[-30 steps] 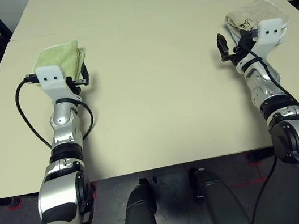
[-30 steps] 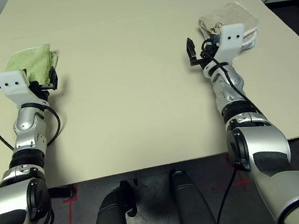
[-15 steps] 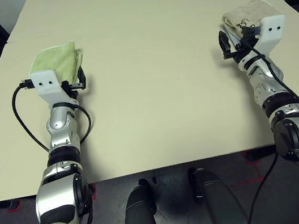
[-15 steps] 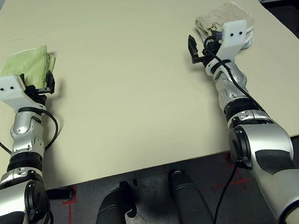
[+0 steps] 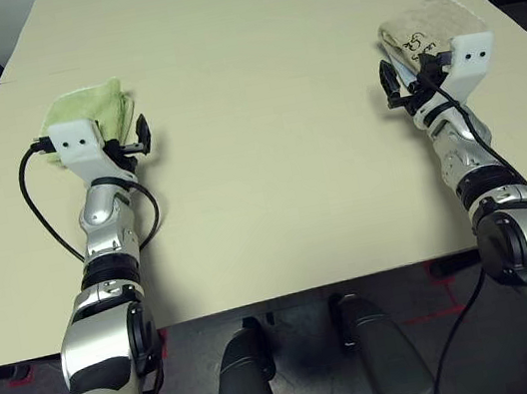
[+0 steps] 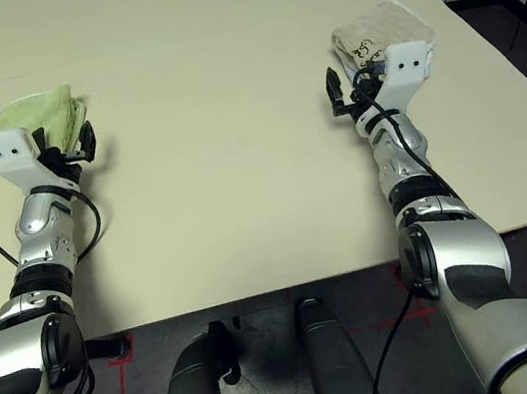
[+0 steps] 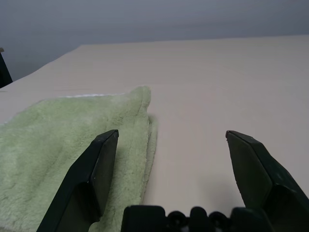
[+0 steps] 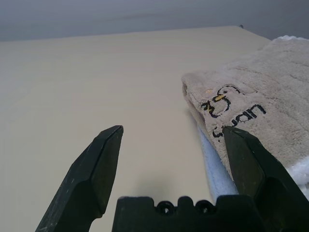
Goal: Fold the towel and set it aside.
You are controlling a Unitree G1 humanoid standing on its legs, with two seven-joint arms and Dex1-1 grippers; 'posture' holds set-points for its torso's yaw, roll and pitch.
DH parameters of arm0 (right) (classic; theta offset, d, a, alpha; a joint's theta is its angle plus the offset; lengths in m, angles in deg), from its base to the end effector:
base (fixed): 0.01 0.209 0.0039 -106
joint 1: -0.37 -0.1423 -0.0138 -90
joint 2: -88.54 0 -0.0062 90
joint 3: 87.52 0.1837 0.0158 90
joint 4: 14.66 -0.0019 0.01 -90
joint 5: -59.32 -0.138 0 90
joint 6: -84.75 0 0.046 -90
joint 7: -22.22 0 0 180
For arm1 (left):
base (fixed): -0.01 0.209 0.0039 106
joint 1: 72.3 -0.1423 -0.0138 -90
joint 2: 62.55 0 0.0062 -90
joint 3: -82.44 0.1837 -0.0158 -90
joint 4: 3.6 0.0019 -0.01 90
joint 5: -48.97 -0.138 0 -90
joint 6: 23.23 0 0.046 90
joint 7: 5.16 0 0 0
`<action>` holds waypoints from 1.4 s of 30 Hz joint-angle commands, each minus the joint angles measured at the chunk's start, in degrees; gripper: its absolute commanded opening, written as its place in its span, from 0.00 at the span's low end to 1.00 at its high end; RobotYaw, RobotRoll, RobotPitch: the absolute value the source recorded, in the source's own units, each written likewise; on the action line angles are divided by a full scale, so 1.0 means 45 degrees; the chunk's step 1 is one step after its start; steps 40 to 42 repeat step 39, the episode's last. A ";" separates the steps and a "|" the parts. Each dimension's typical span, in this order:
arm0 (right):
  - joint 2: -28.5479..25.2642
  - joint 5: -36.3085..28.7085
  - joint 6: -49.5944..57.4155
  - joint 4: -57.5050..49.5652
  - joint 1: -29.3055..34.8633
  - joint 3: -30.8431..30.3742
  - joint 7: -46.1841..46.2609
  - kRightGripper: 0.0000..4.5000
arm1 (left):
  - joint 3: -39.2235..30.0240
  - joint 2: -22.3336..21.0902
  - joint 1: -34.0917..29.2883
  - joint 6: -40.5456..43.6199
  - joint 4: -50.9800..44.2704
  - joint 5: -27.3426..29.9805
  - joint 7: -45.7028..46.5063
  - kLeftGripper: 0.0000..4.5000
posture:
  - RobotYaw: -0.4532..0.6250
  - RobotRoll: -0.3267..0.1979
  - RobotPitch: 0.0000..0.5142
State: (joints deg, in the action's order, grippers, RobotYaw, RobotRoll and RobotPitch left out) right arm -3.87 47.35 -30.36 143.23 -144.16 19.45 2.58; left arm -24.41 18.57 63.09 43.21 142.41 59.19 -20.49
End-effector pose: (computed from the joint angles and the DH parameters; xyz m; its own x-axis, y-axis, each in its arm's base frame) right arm 0.3459 -0.2259 0.1303 0.9591 0.0695 0.2745 -0.0888 0.9943 0.0583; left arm 0.3215 0.2712 0.1311 0.9499 0.0549 0.3077 -0.0798 0.9944 0.0689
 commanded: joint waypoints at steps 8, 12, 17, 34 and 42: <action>0.0230 0.0041 -0.0018 -0.0036 0.0198 0.0016 0.0111 0.99 | -0.0093 0.0322 -0.0729 0.0421 -0.0617 0.0377 -0.0385 1.00 | 0.29 0.62 0.29; 0.0314 0.0112 0.0057 0.0004 0.0074 -0.0051 0.0184 0.99 | -0.0217 0.0251 -0.0699 0.0521 -0.0425 0.0492 -0.0457 1.00 | 0.29 0.62 0.28; 0.0321 0.0177 0.0130 0.0055 0.0054 -0.0122 0.0149 0.99 | -0.0150 0.0151 -0.0720 0.0414 -0.0281 0.0345 -0.0523 1.00 | 0.28 0.62 0.30; 0.0373 0.0252 0.0223 0.0016 -0.0018 -0.0124 0.0212 0.99 | -0.0068 0.0169 -0.0833 0.0081 -0.0136 0.0265 -0.0704 1.00 | 0.26 0.62 0.28; 0.0393 0.0283 0.0225 0.0020 -0.0035 -0.0141 0.0231 0.99 | -0.0075 0.0176 -0.0862 0.0047 -0.0152 0.0273 -0.0714 1.00 | 0.26 0.62 0.28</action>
